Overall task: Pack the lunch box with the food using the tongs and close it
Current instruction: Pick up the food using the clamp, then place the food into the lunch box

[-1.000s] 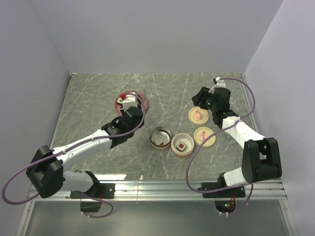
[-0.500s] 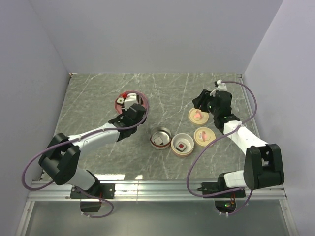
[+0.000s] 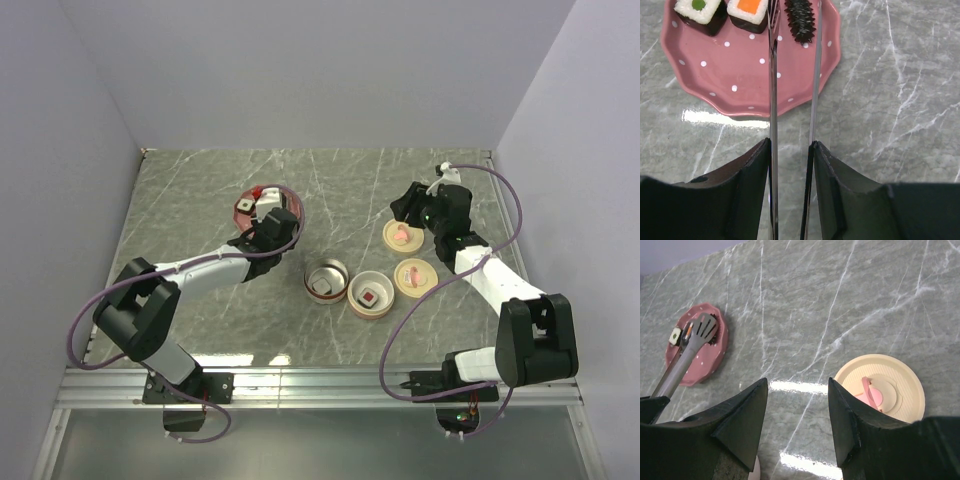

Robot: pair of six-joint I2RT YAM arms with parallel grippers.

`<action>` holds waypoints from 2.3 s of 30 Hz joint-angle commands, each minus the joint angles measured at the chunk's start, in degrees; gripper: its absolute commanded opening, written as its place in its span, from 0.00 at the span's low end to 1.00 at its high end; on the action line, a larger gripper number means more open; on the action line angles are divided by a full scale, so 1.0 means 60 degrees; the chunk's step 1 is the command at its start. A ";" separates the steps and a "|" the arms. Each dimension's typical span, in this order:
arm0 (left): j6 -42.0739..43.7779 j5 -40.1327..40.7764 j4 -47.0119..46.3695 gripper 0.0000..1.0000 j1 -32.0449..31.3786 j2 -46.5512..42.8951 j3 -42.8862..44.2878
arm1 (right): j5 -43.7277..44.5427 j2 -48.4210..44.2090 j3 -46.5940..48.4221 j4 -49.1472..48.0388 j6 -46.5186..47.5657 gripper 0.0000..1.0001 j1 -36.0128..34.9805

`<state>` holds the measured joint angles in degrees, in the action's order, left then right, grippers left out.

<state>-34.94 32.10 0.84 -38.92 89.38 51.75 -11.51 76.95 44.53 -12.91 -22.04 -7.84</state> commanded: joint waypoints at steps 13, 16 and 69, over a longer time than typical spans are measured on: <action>0.0227 -0.0324 -0.0682 0.38 0.0290 0.0235 0.0326 | -0.0118 -0.0242 -0.0054 -0.0412 0.0041 0.59 0.0090; 0.0271 -0.0486 -0.0712 0.35 0.0363 0.0293 0.0326 | -0.0133 -0.0242 -0.0083 -0.0412 0.0041 0.59 0.0075; -0.0357 -0.0150 0.2217 0.15 -0.3677 -0.5376 -0.1593 | 0.0013 -0.0021 0.0181 -0.0281 0.0012 0.59 0.0075</action>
<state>-33.56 27.66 11.27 -58.35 58.70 41.34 -11.66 77.12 44.53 -12.86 -22.04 -7.84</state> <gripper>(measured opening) 0.311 0.586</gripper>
